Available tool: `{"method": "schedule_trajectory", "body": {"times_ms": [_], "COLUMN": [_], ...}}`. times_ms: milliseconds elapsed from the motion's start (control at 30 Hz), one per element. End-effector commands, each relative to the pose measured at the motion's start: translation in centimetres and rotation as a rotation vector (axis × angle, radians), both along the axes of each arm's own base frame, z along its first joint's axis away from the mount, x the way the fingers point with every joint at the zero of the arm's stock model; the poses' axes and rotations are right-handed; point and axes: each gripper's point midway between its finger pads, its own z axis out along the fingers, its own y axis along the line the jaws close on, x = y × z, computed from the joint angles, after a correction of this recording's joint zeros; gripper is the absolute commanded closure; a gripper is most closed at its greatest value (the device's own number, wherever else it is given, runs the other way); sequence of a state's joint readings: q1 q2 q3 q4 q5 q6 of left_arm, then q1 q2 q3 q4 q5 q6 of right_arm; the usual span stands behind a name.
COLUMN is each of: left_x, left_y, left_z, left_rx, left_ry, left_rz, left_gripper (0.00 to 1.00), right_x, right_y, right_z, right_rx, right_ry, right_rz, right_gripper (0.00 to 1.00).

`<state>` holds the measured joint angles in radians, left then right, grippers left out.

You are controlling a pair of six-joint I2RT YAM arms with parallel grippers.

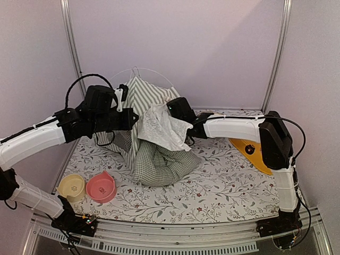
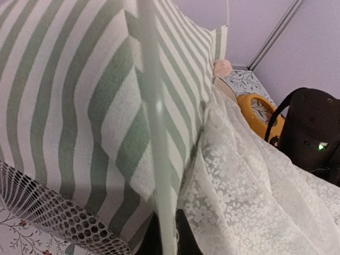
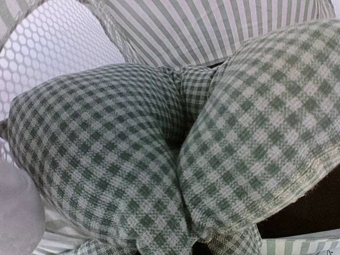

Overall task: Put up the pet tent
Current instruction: Place the cushion in the tent.

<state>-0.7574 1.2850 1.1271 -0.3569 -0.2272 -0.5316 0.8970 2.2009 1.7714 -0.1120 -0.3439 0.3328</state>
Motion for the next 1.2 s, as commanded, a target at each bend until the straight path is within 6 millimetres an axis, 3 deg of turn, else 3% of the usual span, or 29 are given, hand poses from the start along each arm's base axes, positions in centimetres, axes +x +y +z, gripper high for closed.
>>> {"method": "schedule_trajectory", "body": {"times_ms": [0, 100, 267, 400, 567, 667, 800, 867, 900, 1033, 1167], "left_x": [-3.1, -5.1, -8.0, -8.6, -9.7, -10.0, -10.3, -9.5, -8.7, -5.1, -3.5], "left_y": [-5.6, -6.1, -5.8, -6.1, -6.7, -6.5, -6.5, -6.3, -6.2, -4.9, -4.0], "left_z": [4.2, 3.8, 2.9, 1.4, 1.6, 2.2, 2.0, 1.0, 0.1, -3.7, -5.3], "left_rx": [-0.126, -0.175, -0.234, -0.241, -0.281, -0.284, -0.299, -0.283, -0.269, -0.209, -0.187], "left_ry": [-0.037, -0.003, 0.029, 0.077, 0.085, 0.077, 0.075, 0.093, 0.114, 0.221, 0.252], "left_rz": [-0.35, -0.492, -0.666, -0.718, -0.785, -0.788, -0.797, -0.751, -0.712, -0.483, -0.364], "left_gripper": [1.0, 1.0, 1.0, 1.0, 1.0, 1.0, 1.0, 1.0, 1.0, 1.0, 1.0], "right_x": [-0.5, 1.6, 6.4, 6.4, 9.5, 11.9, 12.6, 12.1, 11.3, 7.1, 4.3], "right_y": [0.0, -1.3, -5.2, -7.0, -10.9, -12.6, -13.1, -12.2, -11.4, -9.7, -10.6], "right_z": [7.2, 7.9, 6.4, 8.3, 8.4, 6.0, 0.8, 0.4, 1.2, 6.8, 8.3], "right_rx": [0.177, 0.209, 0.171, 0.313, 0.281, 0.083, -0.06, -0.032, 0.001, 0.129, 0.132], "right_ry": [-0.044, 0.012, 0.127, 0.111, 0.038, -0.077, -0.081, -0.022, -0.012, -0.072, -0.063], "right_rz": [0.081, 0.031, -0.24, -0.347, -0.629, -0.795, -0.813, -0.729, -0.674, -0.477, -0.394], "right_gripper": [1.0, 1.0, 1.0, 1.0, 1.0, 1.0, 1.0, 0.89, 0.72, 0.38, 0.2]}}
